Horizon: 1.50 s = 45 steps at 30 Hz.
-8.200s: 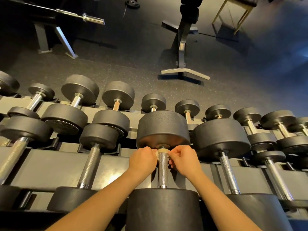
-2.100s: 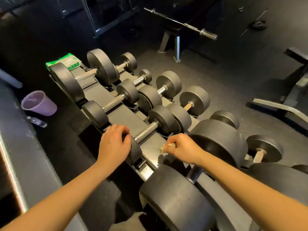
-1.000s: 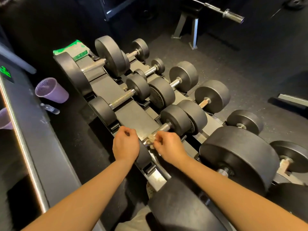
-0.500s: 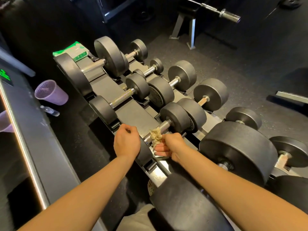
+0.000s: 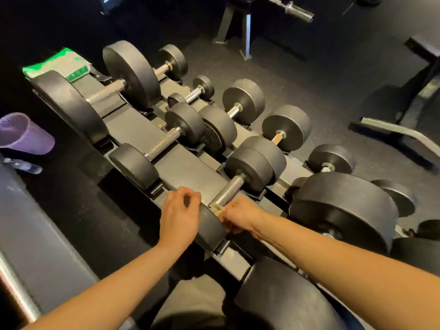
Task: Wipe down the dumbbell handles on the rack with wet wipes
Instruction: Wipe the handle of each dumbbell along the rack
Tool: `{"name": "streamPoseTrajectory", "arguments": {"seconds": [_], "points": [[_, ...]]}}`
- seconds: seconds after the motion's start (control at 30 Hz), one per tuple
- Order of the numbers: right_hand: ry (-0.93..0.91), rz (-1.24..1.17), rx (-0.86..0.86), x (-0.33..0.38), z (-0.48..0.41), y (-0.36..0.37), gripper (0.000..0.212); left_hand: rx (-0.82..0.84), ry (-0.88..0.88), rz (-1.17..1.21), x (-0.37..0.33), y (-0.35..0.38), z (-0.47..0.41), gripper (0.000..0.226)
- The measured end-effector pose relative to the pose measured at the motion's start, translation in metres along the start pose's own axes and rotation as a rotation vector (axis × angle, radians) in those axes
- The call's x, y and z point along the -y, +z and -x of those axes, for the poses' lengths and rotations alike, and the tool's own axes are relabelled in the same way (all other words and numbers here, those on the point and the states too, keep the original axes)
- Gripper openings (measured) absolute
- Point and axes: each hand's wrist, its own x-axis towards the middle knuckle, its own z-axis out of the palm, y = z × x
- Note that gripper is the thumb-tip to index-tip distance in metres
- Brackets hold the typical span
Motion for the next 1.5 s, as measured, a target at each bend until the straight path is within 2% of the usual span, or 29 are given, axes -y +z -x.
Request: {"name": "streamPoseTrajectory", "arguments": {"seconds": [0.1, 0.17, 0.27, 0.3, 0.43, 0.57, 0.63, 0.67, 0.73, 0.8, 0.87, 0.93, 0.97, 1.03, 1.2, 1.37, 1.43, 1.5], "points": [[-0.172, 0.369, -0.038, 0.006, -0.002, -0.003, 0.039, 0.168, 0.093, -0.073, 0.01, -0.015, -0.014, 0.021], [-0.208, 0.445, -0.04, 0.009, 0.001, -0.005, 0.047, 0.22, 0.166, -0.141, 0.012, -0.02, -0.016, 0.025], [-0.115, 0.311, -0.083, 0.027, -0.001, -0.002, 0.059, 0.285, 0.274, -0.229, 0.013, -0.028, -0.026, 0.03], [-0.082, 0.344, -0.117, 0.034, -0.003, 0.0, 0.061, 0.302, 0.3, -0.246, 0.012, -0.029, -0.03, 0.029], [-0.041, 0.732, -0.262, 0.053, -0.008, 0.013, 0.054, 0.372, 0.341, -0.287, 0.012, -0.036, -0.042, 0.026], [0.071, 0.744, -0.254, 0.048, -0.006, 0.01, 0.053, 0.534, 0.288, -0.304, 0.006, -0.042, -0.066, 0.03], [0.135, 0.627, -0.189, 0.04, -0.003, 0.007, 0.053, 0.639, 0.206, -0.281, -0.001, -0.042, -0.081, 0.029], [0.162, 0.491, -0.137, 0.036, -0.001, 0.006, 0.047, 0.676, 0.183, -0.273, -0.004, -0.04, -0.088, 0.028], [0.238, 0.134, -0.044, 0.03, 0.004, 0.002, 0.025, 0.73, 0.176, -0.272, -0.01, -0.032, -0.098, 0.027], [0.297, -0.116, -0.026, 0.022, 0.006, -0.004, 0.012, 0.786, 0.159, -0.262, -0.014, -0.022, -0.106, 0.027], [0.327, -0.303, -0.067, 0.014, 0.004, -0.006, 0.013, 0.845, 0.133, -0.205, -0.018, -0.011, -0.11, 0.028], [0.331, -0.508, -0.196, 0.013, 0.001, -0.005, 0.011, 0.865, 0.103, -0.147, -0.023, -0.002, -0.112, 0.026], [0.325, -0.584, -0.284, 0.015, -0.002, -0.003, 0.017, 0.86, 0.091, -0.126, -0.025, 0.002, -0.113, 0.023], [0.31, -0.653, -0.437, 0.017, -0.01, 0.003, 0.031, 0.847, 0.077, -0.092, -0.031, 0.009, -0.113, 0.02], [0.348, -0.844, -0.685, 0.013, -0.022, 0.014, 0.029, 0.849, 0.065, -0.048, -0.039, 0.018, -0.117, 0.015], [0.332, -0.929, -0.784, 0.007, -0.007, 0.004, 0.022, 0.808, 0.182, -0.103, -0.038, 0.019, -0.116, 0.014], [0.3, -1.046, -0.828, 0.006, -0.004, -0.007, 0.019, 0.813, 0.196, -0.03, -0.041, 0.019, -0.113, 0.016], [0.254, -1.082, -0.832, 0.009, -0.006, -0.012, 0.005, 0.871, 0.19, 0.057, -0.047, 0.02, -0.109, 0.02]]}}
